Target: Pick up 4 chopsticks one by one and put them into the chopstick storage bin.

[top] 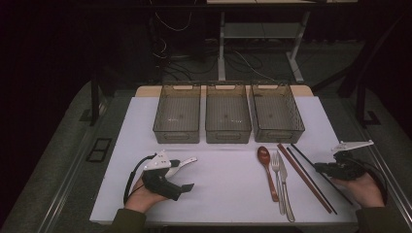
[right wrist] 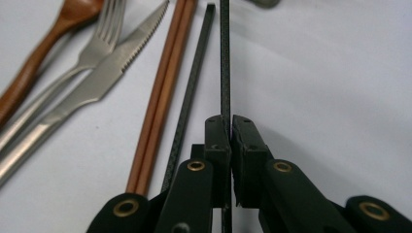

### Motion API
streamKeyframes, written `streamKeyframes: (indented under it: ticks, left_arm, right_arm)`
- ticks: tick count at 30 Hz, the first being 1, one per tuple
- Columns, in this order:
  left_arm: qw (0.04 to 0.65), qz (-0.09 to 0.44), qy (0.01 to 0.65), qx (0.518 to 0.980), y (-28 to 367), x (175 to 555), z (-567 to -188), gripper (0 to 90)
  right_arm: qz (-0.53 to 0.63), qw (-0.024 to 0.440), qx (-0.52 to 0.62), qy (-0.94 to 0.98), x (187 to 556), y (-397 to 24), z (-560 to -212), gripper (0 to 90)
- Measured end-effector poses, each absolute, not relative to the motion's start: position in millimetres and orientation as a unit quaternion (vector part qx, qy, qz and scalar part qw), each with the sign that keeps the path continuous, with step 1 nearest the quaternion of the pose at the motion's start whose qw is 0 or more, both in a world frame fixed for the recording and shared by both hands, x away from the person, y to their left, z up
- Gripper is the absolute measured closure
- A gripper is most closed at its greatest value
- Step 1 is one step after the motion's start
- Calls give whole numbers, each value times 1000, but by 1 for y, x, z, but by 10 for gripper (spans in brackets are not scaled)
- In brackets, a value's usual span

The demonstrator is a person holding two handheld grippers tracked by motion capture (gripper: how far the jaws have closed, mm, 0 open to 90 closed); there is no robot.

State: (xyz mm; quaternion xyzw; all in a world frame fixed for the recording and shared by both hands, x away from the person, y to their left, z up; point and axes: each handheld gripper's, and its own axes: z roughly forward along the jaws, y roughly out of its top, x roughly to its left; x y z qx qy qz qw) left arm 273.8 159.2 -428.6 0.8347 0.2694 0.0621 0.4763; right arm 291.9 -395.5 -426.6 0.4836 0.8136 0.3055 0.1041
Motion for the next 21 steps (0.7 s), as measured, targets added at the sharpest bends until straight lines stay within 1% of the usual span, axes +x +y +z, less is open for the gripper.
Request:
streamKeyframes:
  ticks: [10,21]
  left_arm:
    - [478,61,269,834,159,275,-429,10]
    - [489,55,268,828,156,273,-430,10]
  right_arm:
    - [351,84,462,810,292,-389,-413,857]
    - [391,64,438,807,297,-368,-402,857]
